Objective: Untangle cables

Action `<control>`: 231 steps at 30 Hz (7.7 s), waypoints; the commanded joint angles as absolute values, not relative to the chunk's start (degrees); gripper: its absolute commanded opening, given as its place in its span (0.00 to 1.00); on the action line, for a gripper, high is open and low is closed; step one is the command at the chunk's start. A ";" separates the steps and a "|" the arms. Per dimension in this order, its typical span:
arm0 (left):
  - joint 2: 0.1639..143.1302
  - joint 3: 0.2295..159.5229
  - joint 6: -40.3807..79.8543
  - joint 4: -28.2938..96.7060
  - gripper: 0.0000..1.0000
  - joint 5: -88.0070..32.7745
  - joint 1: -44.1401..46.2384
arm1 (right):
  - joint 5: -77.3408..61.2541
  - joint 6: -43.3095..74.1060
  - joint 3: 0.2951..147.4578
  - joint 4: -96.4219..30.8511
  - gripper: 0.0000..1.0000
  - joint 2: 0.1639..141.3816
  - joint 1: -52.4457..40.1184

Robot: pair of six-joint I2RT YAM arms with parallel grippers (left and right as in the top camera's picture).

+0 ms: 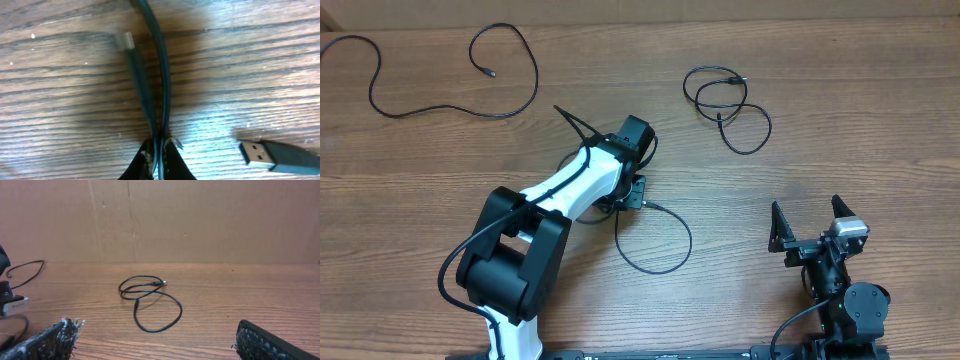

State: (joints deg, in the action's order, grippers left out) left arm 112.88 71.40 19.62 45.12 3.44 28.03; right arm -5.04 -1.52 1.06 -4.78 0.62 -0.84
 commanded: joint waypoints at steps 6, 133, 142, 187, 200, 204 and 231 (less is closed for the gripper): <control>118.39 69.01 20.56 49.52 0.04 4.89 26.44 | -4.54 -1.80 0.49 -4.54 1.00 0.16 -0.73; 120.77 74.56 24.21 53.41 0.17 0.64 41.39 | -4.54 -1.80 0.49 -4.54 1.00 0.16 -0.73; 120.77 71.18 24.21 52.01 0.04 3.25 34.09 | -4.54 -1.80 0.49 -4.54 1.00 0.16 -0.73; 120.27 110.10 25.71 83.79 0.04 12.93 -22.20 | -4.54 -1.80 0.49 -4.54 1.00 0.16 -0.73; 120.25 120.25 11.75 67.33 0.04 11.97 -33.61 | -4.54 -1.80 0.49 -4.54 1.00 0.16 -0.73; 120.25 122.52 11.75 62.57 0.06 9.80 -33.28 | -4.54 -1.80 0.49 -4.54 1.00 0.16 -0.73; 121.73 131.98 7.25 93.01 0.69 -32.64 -30.11 | -4.54 -1.80 0.49 -4.54 1.00 0.16 -0.73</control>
